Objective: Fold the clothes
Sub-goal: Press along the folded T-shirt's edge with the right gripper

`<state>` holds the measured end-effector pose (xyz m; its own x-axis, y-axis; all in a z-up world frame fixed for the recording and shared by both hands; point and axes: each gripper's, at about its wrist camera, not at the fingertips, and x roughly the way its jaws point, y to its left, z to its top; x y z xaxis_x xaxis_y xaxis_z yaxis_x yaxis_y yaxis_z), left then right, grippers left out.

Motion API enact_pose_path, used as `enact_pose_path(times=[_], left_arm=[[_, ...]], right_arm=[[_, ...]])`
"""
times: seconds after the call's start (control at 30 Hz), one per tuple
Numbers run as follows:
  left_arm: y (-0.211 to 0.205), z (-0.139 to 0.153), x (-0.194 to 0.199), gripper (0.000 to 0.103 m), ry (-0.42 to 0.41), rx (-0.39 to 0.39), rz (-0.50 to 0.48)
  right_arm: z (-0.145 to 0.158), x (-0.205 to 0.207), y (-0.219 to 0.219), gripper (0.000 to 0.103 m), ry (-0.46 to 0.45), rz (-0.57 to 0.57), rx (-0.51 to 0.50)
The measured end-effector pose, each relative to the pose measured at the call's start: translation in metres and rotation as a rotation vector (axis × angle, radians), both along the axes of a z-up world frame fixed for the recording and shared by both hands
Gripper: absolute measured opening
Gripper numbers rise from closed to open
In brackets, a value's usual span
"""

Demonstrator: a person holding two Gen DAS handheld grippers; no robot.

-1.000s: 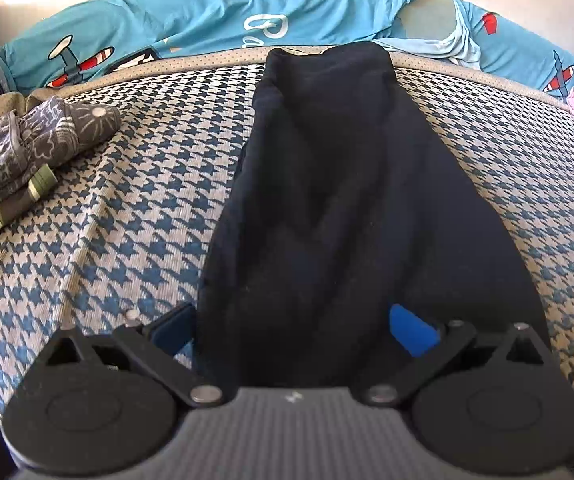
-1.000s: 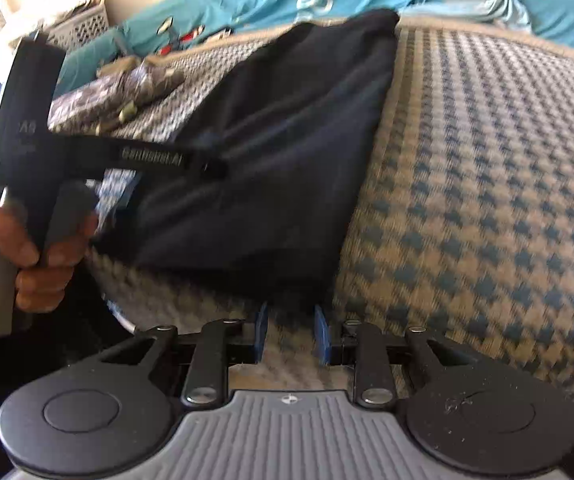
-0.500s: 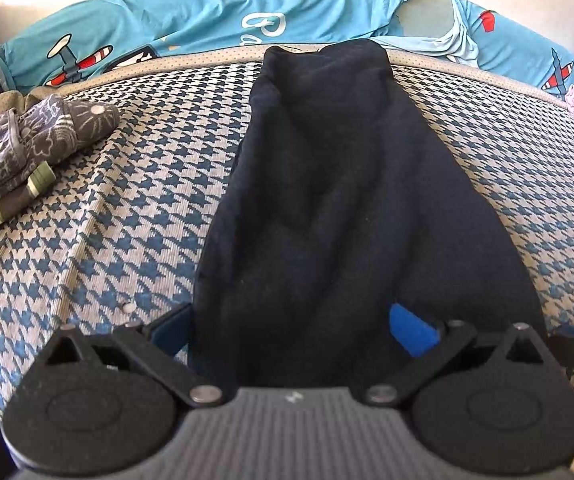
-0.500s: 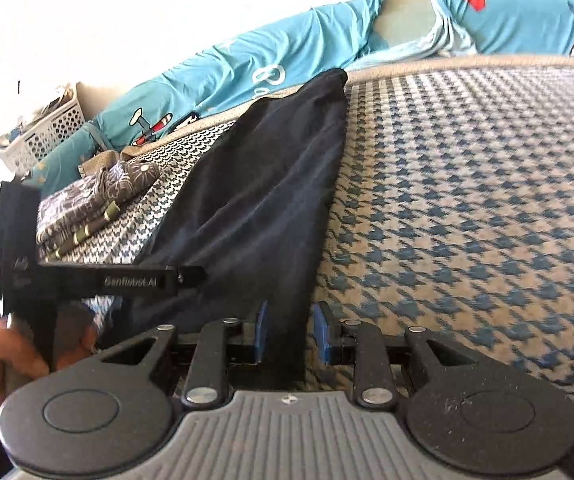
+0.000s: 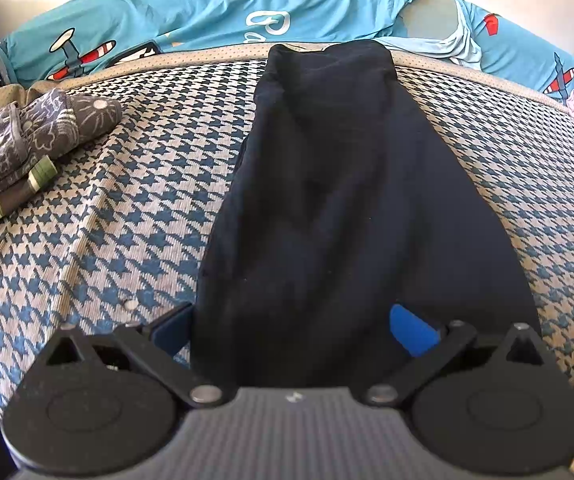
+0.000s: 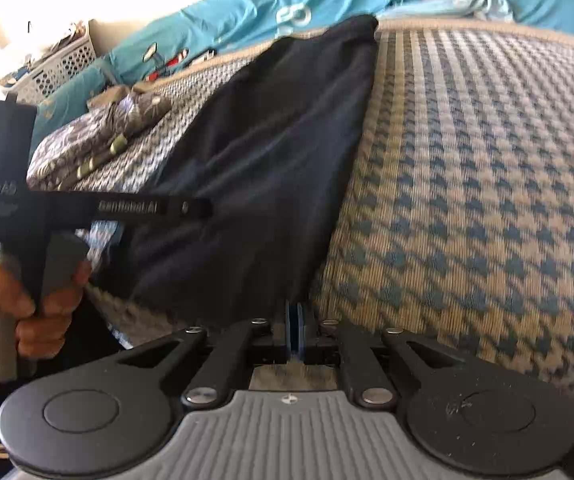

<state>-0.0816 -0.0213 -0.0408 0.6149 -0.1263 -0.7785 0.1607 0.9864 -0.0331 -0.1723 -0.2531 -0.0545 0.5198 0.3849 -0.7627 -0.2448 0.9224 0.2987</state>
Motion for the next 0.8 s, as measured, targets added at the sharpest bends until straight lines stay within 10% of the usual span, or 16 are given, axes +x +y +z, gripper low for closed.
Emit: enact_pose_path(times=[0.8], left_arm=[[0.001,0.001,-0.001,0.103,0.003,-0.006,0.005]], right_arm=[[0.004,0.011,-0.024,0.016,-0.012,-0.138,0.153]])
